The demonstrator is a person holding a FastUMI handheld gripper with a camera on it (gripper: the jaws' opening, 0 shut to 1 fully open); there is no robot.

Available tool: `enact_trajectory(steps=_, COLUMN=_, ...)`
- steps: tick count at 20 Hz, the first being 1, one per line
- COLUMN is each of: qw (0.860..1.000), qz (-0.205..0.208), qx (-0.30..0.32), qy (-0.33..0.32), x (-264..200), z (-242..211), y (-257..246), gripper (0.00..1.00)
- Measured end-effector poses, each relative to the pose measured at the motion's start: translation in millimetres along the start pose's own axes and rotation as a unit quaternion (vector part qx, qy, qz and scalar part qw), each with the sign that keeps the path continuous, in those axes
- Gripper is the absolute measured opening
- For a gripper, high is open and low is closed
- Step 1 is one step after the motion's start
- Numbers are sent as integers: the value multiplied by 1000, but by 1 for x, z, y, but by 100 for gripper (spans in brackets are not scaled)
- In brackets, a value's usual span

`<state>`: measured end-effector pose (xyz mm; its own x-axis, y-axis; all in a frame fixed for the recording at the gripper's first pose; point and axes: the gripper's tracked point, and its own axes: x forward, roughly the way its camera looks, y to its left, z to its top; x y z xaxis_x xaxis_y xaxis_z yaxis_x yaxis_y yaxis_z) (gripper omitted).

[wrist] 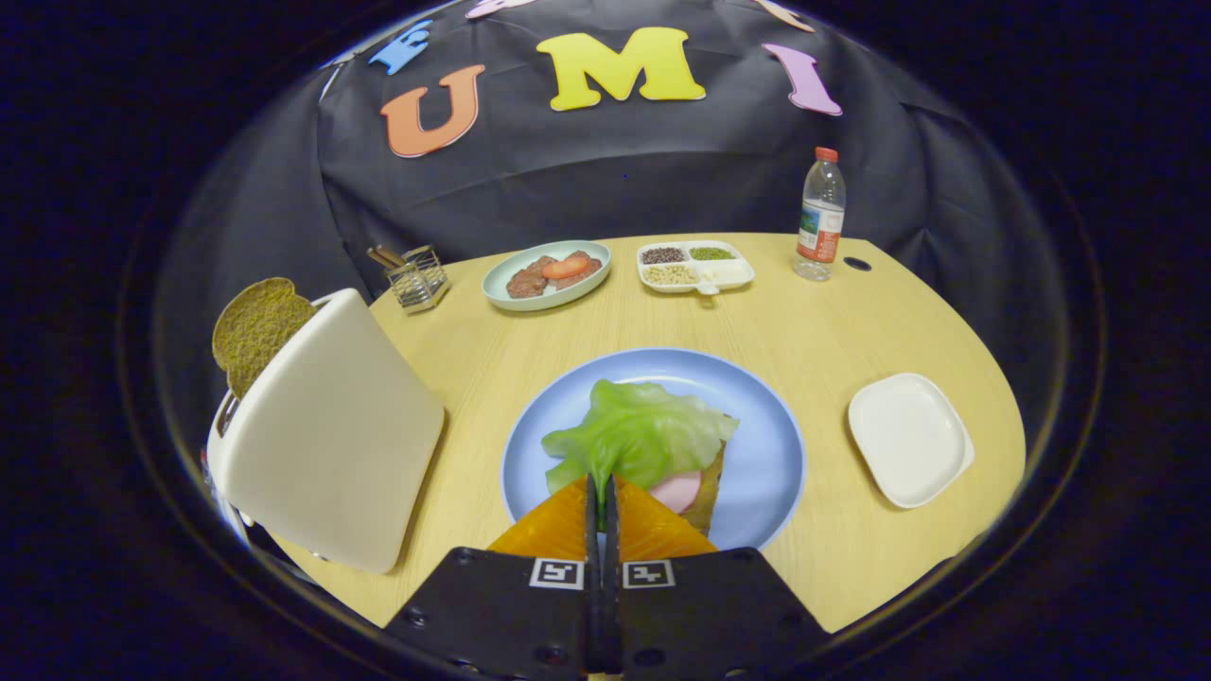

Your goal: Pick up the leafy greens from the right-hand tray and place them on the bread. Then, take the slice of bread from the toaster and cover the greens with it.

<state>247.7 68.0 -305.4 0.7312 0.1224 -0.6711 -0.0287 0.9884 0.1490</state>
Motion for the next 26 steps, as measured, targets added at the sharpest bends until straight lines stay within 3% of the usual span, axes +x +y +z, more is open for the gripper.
enact_trajectory(steps=4, qw=1000, qz=-8, qx=-25, qy=-8, x=2, z=-2, y=-1, gripper=8)
enact_trajectory(steps=5, qw=999, qz=-13, qx=-28, qy=-7, x=2, z=-4, y=-2, gripper=23)
enact_trajectory(steps=6, qw=999, qz=-16, qx=-28, qy=-8, x=-1, z=-4, y=-5, gripper=23)
enact_trajectory(steps=9, qw=1000, qz=-17, qx=-18, qy=-12, x=-7, z=-6, y=-9, gripper=58)
enact_trajectory(steps=10, qw=1000, qz=-8, qx=-15, qy=-18, x=-12, z=-4, y=-6, gripper=58)
enact_trajectory(steps=13, qw=999, qz=-1, qx=-11, qy=-34, x=-30, z=1, y=-8, gripper=91)
enact_trajectory(steps=15, qw=999, qz=6, qx=-15, qy=-48, x=-45, z=6, y=-5, gripper=97)
enact_trajectory(steps=26, qw=994, qz=4, qx=-12, qy=-110, x=-133, z=56, y=33, gripper=97)
